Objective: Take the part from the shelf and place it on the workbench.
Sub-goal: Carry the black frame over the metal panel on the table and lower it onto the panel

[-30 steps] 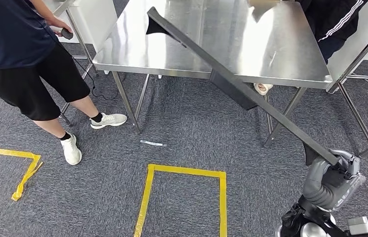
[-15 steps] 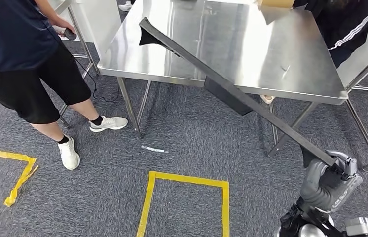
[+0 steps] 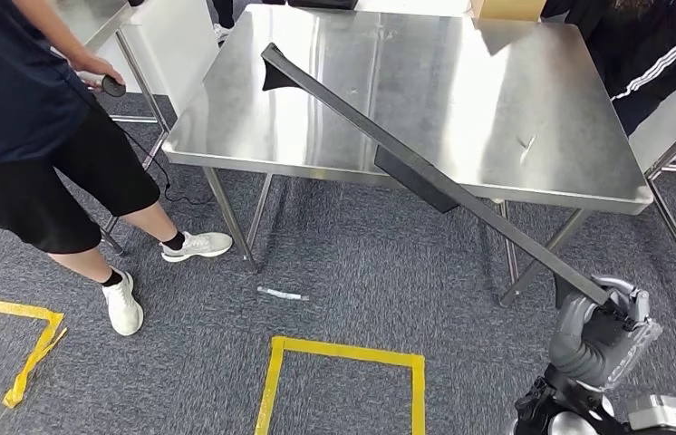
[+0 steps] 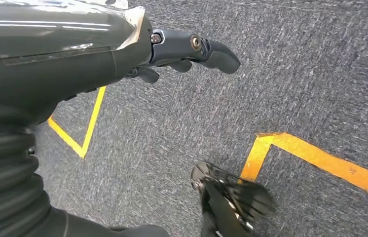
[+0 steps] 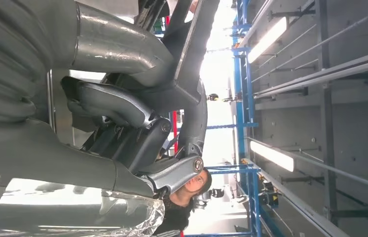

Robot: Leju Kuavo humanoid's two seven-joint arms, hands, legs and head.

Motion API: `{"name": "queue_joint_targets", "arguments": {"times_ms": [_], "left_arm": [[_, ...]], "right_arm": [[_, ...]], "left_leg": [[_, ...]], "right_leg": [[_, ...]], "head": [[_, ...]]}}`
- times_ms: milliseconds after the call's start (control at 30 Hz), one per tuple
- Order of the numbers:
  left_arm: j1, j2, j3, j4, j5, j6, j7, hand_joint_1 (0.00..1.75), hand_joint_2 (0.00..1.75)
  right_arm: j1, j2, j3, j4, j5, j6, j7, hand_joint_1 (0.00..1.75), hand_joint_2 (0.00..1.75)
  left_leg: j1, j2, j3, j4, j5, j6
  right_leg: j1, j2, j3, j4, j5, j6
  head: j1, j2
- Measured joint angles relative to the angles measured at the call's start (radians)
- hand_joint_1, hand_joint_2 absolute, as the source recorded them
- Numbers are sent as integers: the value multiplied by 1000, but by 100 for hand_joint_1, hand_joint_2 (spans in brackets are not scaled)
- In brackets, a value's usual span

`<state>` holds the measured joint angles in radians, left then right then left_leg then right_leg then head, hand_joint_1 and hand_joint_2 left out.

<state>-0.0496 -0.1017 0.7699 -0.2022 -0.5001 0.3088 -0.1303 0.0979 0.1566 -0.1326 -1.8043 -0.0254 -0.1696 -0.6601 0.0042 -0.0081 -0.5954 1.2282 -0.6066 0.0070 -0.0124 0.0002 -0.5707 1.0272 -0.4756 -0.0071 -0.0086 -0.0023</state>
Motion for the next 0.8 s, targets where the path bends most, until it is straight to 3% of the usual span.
{"name": "queue_joint_targets", "arguments": {"times_ms": [67, 100, 133, 200, 267, 367, 433, 533, 600, 633, 667, 700, 733, 767, 800], "left_arm": [[3, 0, 2, 0, 0, 0, 2, 0, 175], [4, 0, 3, 0, 0, 1, 3, 0, 175], [4, 0, 5, 0, 0, 2, 4, 0, 175], [5, 1, 10, 0, 0, 3, 5, 0, 175], [5, 1, 13, 0, 0, 2, 6, 0, 175], [3, 1, 15, 0, -1, 2, 6, 0, 175], [3, 1, 15, 0, -2, 1, 4, 0, 175], [2, 0, 15, 0, -5, -5, -2, 0, 175], [3, 0, 15, 0, -10, -12, -5, 0, 175], [3, -1, 15, 0, -14, -15, -7, 0, 175], [3, -1, 15, 0, -17, -17, -8, 0, 175], [3, -1, 15, 0, -19, -18, -8, 0, 175], [3, -1, 15, 0, -21, -18, -9, 0, 175], [3, 0, 15, 0, -21, -18, -9, 0, 175], [3, 0, 16, 0, -21, -18, -9, 0, 175]], "right_arm": [[1, 0, 5, 0, 7, -2, 1, 175, 175], [1, 0, 7, 1, 12, -2, 2, 175, 175], [1, -1, 10, 2, 20, -2, 3, 175, 175], [-1, -2, 22, 6, 41, -2, 7, 175, 175], [-8, -5, 36, 14, 65, -4, 12, 175, 175], [-18, -12, 53, 23, 90, -12, 14, 175, 175], [-26, -17, 59, 30, 110, -26, 16, 175, 175], [-45, -29, 71, 56, 153, -64, 30, 175, 175], [-66, -39, 81, 90, 184, -99, 43, 175, 175], [-80, -45, 86, 111, 198, -119, 49, 175, 175], [-93, -52, 90, 131, 211, -136, 53, 175, 175], [-105, -58, 94, 150, 218, -148, 56, 175, 175], [-115, -64, 97, 167, 222, -156, 58, 175, 175], [-124, -68, 101, 181, 224, -159, 59, 175, 175], [-132, -71, 103, 191, 225, -161, 60, 175, 175]], "left_leg": [[2, 0, -74, 57, -46, -6], [2, 1, -93, 43, -47, -6], [3, 2, -99, 3, -23, -6], [1, 6, -89, -106, 96, 2], [-8, 10, -80, -163, 178, 16], [-14, 5, -52, -194, 181, 39], [-11, 0, -23, -212, 175, 51], [-10, -4, 11, -220, 150, 58], [-10, -7, 40, -220, 125, 57], [-10, -9, 58, -220, 112, 56], [-10, -10, 75, -220, 99, 54], [-11, -12, 91, -220, 86, 51], [-12, -13, 103, -220, 73, 47], [-12, -14, 111, -222, 61, 41], [-13, -14, 120, -220, 54, 35]], "right_leg": [[0, 2, 24, 0, -22, -1], [0, 3, 40, 0, -35, 0], [0, 4, 58, 0, -49, 2], [0, 5, 89, -1, -76, 9], [1, 6, 102, -10, -93, 20], [3, 6, 113, -7, -84, 46], [4, 5, 78, 64, -78, 52], [2, 5, -51, 230, -123, 45], [2, 5, -106, 246, -152, 47], [1, 5, -112, 210, -139, 53], [0, 4, -107, 153, -101, 63], [-1, 2, -99, 92, -47, 73], [0, -1, -89, 43, 0, 76], [3, -3, -79, 14, 35, 71], [5, -4, -72, 2, 52, 60]], "head": [[0, 0], [0, 0], [0, 0], [1, 0], [3, 0], [2, 0], [4, 0], [6, 0], [6, 0], [6, 0], [6, 0], [7, 0], [7, 0], [8, 0], [8, 0]]}}
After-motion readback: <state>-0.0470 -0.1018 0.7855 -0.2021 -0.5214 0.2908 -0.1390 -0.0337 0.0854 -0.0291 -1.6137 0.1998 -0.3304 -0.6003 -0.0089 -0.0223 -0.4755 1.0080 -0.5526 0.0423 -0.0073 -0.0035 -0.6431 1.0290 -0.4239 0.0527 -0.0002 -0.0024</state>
